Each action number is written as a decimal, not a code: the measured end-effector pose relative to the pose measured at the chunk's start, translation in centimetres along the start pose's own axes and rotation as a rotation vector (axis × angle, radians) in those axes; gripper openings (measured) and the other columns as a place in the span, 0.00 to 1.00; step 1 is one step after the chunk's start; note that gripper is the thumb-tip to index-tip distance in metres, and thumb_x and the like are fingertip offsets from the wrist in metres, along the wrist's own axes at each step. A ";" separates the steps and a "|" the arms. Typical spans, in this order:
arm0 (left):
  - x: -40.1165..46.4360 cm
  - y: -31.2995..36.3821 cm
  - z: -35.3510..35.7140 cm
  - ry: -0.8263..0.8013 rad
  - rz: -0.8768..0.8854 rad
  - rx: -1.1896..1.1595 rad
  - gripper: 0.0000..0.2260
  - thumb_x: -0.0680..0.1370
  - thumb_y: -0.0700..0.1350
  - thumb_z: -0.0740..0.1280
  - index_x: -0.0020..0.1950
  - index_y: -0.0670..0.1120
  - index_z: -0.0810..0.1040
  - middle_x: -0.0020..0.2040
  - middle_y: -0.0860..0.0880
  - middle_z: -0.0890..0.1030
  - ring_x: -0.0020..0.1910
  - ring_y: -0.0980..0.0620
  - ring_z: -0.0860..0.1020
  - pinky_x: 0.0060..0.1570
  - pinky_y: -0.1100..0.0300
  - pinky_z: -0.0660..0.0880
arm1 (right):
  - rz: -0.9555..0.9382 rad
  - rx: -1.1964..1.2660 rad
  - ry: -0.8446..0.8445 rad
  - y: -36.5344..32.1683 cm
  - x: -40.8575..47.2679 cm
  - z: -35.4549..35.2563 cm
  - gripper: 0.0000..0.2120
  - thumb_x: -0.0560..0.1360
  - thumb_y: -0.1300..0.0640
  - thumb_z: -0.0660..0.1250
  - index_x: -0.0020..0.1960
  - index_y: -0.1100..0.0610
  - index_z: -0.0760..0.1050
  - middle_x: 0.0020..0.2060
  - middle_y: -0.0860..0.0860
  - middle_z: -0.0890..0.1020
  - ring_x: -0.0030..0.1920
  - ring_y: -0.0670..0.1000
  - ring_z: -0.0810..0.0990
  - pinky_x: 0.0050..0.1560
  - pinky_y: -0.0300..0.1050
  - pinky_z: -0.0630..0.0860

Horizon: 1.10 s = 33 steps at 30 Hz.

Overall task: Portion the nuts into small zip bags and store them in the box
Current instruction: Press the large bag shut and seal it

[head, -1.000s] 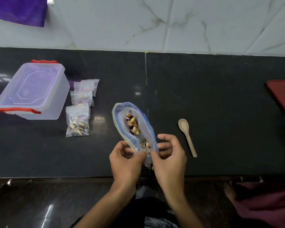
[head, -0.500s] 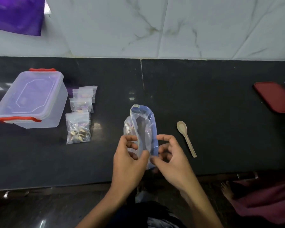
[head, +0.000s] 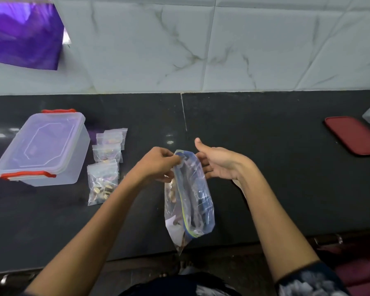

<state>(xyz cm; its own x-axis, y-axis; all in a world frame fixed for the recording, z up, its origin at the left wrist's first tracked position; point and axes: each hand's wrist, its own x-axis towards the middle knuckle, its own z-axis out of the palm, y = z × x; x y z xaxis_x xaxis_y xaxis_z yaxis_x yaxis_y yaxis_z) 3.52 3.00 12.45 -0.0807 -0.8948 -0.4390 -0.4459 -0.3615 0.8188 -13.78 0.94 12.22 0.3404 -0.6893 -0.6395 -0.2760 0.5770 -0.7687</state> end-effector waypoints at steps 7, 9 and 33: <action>1.6 0.0 -1.0 -0.443 -0.122 -0.463 0.11 0.76 0.44 0.62 0.55 0.41 0.77 0.48 0.43 0.80 0.44 0.48 0.79 0.48 0.54 0.78 | -0.063 0.168 -0.120 0.2 0.1 -1.4 0.21 0.80 0.48 0.59 0.64 0.62 0.74 0.54 0.57 0.80 0.56 0.54 0.78 0.62 0.51 0.73; 2.2 -0.2 -1.5 -0.541 -0.134 -0.547 0.17 0.75 0.51 0.62 0.58 0.42 0.77 0.50 0.42 0.81 0.45 0.47 0.81 0.48 0.52 0.79 | -0.100 0.190 -0.157 0.0 -0.3 -1.7 0.18 0.79 0.48 0.60 0.59 0.61 0.77 0.50 0.55 0.82 0.53 0.53 0.79 0.59 0.48 0.75; 1.5 0.2 -2.1 -0.229 0.143 -0.427 0.10 0.73 0.38 0.72 0.53 0.40 0.79 0.40 0.49 0.84 0.35 0.58 0.81 0.35 0.64 0.78 | -0.319 0.088 0.074 0.1 -1.9 -1.7 0.15 0.71 0.61 0.72 0.57 0.56 0.77 0.50 0.53 0.84 0.50 0.50 0.83 0.44 0.44 0.81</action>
<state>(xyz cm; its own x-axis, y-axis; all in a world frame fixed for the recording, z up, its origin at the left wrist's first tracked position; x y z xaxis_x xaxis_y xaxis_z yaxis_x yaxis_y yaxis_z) 5.19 1.07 12.77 -0.3291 -0.8802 -0.3420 -0.0156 -0.3571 0.9339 -15.95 1.55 13.36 0.3301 -0.8692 -0.3682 -0.0860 0.3608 -0.9287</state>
